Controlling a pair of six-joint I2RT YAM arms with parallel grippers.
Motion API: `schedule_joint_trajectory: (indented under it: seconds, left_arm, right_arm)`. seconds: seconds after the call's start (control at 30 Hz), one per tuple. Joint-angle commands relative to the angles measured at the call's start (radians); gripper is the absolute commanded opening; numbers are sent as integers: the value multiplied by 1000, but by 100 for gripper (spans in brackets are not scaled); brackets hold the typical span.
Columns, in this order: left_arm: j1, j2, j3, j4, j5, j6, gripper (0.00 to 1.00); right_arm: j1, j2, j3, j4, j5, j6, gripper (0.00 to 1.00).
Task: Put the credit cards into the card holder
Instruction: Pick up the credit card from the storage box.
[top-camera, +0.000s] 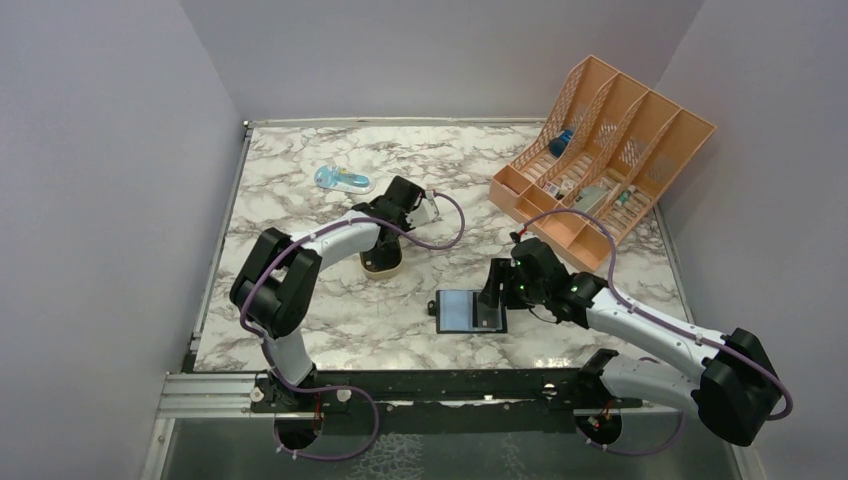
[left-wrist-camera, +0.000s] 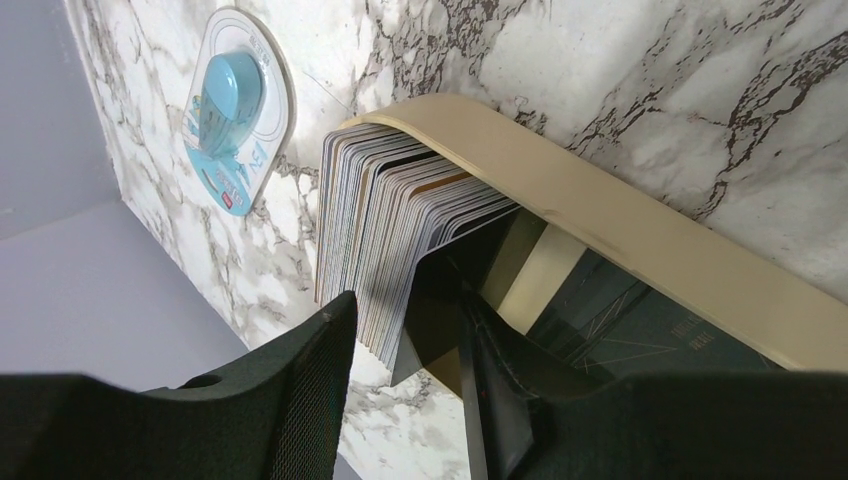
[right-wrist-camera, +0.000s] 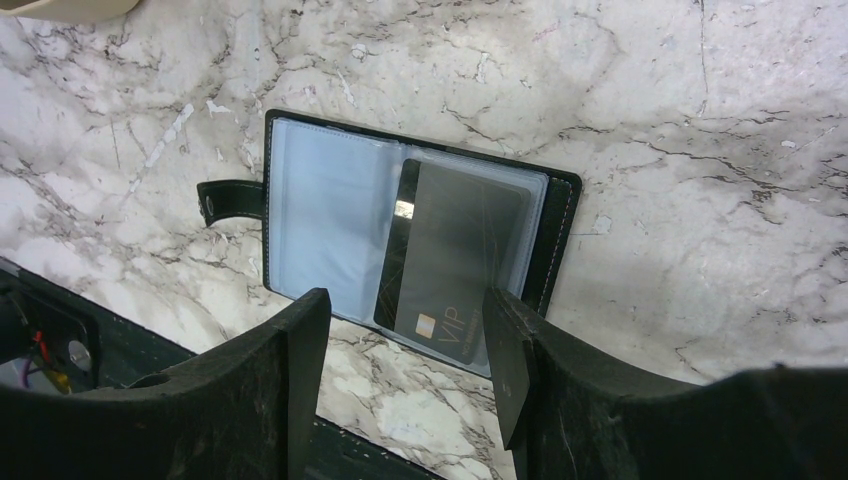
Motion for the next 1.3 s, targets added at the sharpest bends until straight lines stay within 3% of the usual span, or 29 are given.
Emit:
schedule_joint_trajectory:
  seconds: [0.0,0.4,0.7,1.03,1.27]
  left_arm:
    - [-6,-4,1,34,-68,4,41]
    - [-21,3,10,0,-70,-12,27]
    - [-51,-2,109,-170,2,-159,1]
    - [-52,-116,131,-287,179,-316,0]
    - [-49,-237,126,-282,410,-485,0]
  right_arm:
    - [4,-8,8,3,0,-1,58]
    - [4,0,10,7,-7,1,57]
    - [3,-6,18,-3,-18,-2,57]
    - [4,-67,31,-17,-40,5,57]
    - [4,-202,-15,118,-120,17,56]
